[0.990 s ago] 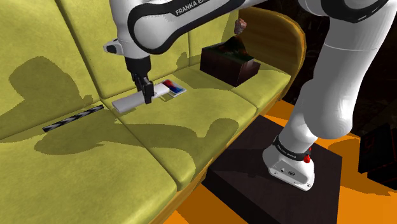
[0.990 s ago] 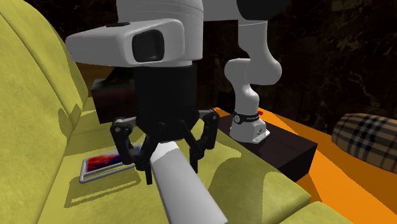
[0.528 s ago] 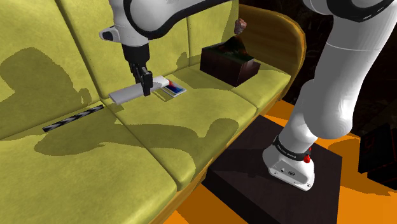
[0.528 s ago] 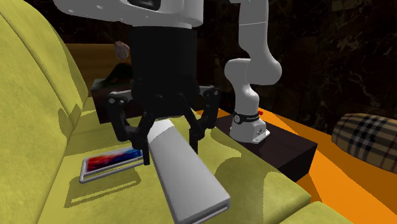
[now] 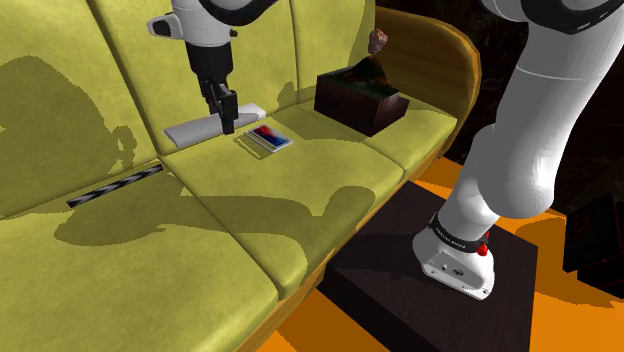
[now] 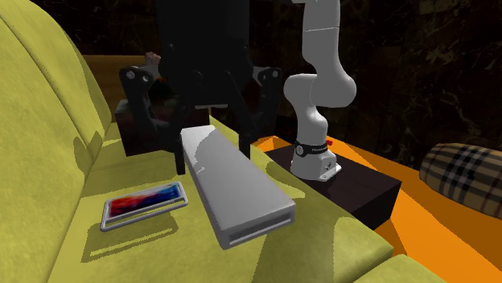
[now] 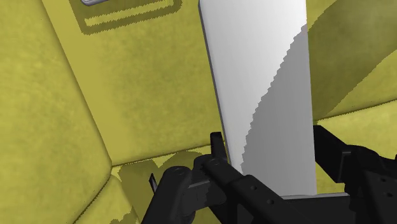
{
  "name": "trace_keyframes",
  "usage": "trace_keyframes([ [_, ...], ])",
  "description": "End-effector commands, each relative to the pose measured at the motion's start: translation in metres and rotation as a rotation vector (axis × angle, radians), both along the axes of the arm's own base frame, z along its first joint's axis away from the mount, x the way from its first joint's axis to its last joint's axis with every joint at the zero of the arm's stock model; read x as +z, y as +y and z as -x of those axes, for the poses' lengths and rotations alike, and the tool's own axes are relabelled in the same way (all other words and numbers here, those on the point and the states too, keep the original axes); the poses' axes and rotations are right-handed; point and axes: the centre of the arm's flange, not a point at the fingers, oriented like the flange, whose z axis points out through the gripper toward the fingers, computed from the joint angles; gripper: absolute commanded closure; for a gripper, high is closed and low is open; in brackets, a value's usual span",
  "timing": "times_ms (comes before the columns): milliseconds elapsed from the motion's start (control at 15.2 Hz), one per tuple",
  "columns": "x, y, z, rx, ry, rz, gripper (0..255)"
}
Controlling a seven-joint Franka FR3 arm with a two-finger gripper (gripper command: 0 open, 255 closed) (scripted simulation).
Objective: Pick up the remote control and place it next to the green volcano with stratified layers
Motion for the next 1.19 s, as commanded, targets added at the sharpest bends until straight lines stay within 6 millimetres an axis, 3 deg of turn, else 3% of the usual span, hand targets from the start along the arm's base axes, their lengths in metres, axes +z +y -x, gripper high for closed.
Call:
trace_keyframes([
  [0,0.011,-0.001,0.0,0.0,0.0,0.0,255],
  [1122,0.101,-0.001,0.0,0.0,0.0,0.0,255],
])
